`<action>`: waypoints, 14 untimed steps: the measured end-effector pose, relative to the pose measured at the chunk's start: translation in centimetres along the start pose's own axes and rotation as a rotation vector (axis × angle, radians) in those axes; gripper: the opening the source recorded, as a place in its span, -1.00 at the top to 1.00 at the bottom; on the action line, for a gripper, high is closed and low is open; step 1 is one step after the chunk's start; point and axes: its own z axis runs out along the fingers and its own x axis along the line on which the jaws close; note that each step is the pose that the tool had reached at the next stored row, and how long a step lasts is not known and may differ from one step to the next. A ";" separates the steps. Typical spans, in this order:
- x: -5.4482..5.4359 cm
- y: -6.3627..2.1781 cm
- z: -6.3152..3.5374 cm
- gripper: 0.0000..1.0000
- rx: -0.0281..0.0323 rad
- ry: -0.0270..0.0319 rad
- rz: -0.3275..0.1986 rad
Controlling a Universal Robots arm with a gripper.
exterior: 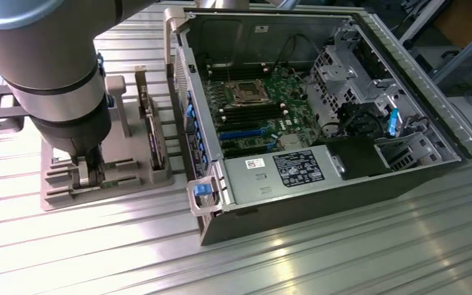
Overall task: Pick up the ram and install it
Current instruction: 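Pick up the ram and move it above insertion slot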
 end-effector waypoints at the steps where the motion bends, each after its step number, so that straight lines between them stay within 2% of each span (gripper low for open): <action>1: 0.2 0.01 0.34 0.40 -0.0001 0.0000 0.000; 4: 0.5 0.01 1.36 0.40 -0.0006 0.0000 -0.001; 8: 0.6 0.03 2.01 0.40 -0.0011 0.0005 -0.011; 14: 0.6 0.38 3.06 0.40 -0.0022 0.0031 -0.060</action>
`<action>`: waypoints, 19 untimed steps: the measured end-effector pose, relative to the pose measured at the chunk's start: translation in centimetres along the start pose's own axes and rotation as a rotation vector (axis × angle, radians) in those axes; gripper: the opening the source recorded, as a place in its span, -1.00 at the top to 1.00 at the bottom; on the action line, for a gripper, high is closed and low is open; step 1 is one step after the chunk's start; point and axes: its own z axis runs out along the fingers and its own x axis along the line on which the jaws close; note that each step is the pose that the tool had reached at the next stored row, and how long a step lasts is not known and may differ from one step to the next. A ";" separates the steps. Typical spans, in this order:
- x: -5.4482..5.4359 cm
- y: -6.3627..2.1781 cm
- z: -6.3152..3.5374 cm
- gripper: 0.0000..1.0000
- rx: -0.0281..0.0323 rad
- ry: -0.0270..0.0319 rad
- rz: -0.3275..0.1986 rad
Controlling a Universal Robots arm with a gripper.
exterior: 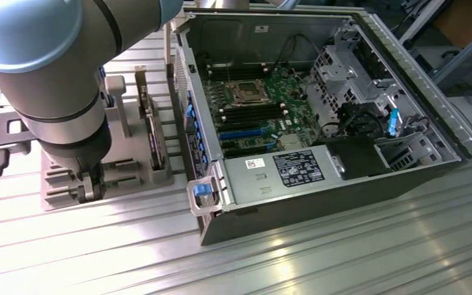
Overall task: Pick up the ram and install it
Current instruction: 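Pick up the ram and move it above insertion slot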
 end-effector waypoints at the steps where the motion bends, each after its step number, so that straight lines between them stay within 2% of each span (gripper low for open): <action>1: 0.0 0.05 0.14 0.40 -0.0002 0.0004 -0.006; 8: -0.1 0.28 0.59 0.43 -0.0004 0.0007 -0.010; 10: -0.1 0.27 0.59 0.69 -0.0003 0.0006 -0.010; 11: -0.1 0.28 0.59 0.76 -0.0003 0.0006 -0.010; 15: -0.1 0.28 0.57 0.76 -0.0003 0.0006 -0.010; 19: -0.1 0.41 -2.03 0.76 0.0005 0.0007 -0.011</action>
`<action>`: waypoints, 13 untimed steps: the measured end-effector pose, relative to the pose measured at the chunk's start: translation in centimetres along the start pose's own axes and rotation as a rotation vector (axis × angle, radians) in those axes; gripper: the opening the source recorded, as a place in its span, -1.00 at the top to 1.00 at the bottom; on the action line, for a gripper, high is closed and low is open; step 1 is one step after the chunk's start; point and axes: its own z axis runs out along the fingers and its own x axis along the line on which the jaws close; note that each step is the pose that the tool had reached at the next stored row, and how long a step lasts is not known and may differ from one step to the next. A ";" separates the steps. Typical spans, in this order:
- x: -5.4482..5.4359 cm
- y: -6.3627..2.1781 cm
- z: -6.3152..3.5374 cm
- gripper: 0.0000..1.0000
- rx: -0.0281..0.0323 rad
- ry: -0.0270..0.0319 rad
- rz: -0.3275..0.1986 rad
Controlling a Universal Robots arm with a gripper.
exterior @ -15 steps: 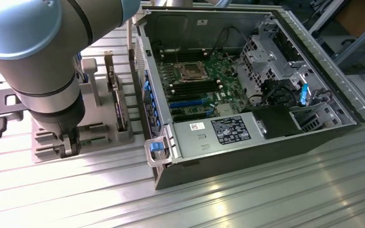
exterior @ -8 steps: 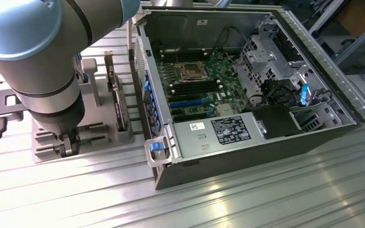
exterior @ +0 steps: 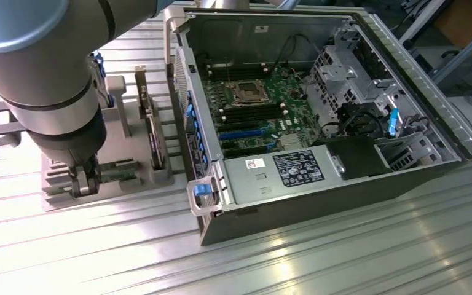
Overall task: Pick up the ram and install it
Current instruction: 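Pick up the ram and move it above insertion slot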
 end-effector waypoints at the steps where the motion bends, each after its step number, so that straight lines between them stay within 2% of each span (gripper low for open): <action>1: 0.0 0.02 -0.41 0.76 0.0000 0.0000 0.000; 5: -0.1 0.16 -3.34 0.76 0.0000 0.0000 0.000; 8: -0.2 0.33 -6.70 0.76 0.0000 0.0001 0.000; 10: -0.2 0.41 -8.51 0.76 0.0000 0.0000 0.000; 12: -0.2 0.46 -9.44 0.76 0.0000 0.0001 0.000; 13: -0.3 0.51 -10.50 0.76 0.0000 0.0000 0.000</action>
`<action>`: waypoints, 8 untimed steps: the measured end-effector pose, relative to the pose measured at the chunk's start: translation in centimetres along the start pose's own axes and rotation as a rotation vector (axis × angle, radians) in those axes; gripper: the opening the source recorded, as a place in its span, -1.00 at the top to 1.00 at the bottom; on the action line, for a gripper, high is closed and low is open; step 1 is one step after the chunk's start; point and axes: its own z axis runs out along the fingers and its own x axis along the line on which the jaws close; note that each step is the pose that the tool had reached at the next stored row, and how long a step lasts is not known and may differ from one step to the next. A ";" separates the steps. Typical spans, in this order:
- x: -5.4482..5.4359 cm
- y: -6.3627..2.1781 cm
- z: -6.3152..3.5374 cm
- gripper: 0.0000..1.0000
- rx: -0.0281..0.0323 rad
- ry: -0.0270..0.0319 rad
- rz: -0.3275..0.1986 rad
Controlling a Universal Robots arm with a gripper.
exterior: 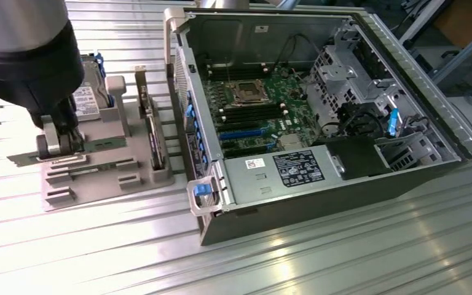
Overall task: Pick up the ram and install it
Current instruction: 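Pick up the ram and move it above insertion slot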
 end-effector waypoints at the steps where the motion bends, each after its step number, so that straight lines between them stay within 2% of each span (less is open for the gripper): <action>1: 0.0 0.03 -0.63 0.76 -0.0001 0.0001 0.000; 3: 0.0 0.09 -1.84 0.76 -0.0001 0.0000 0.000; 6: -0.1 0.22 -4.57 0.76 -0.0001 0.0000 0.000; 8: -0.1 0.28 -5.94 0.76 -0.0001 0.0000 0.000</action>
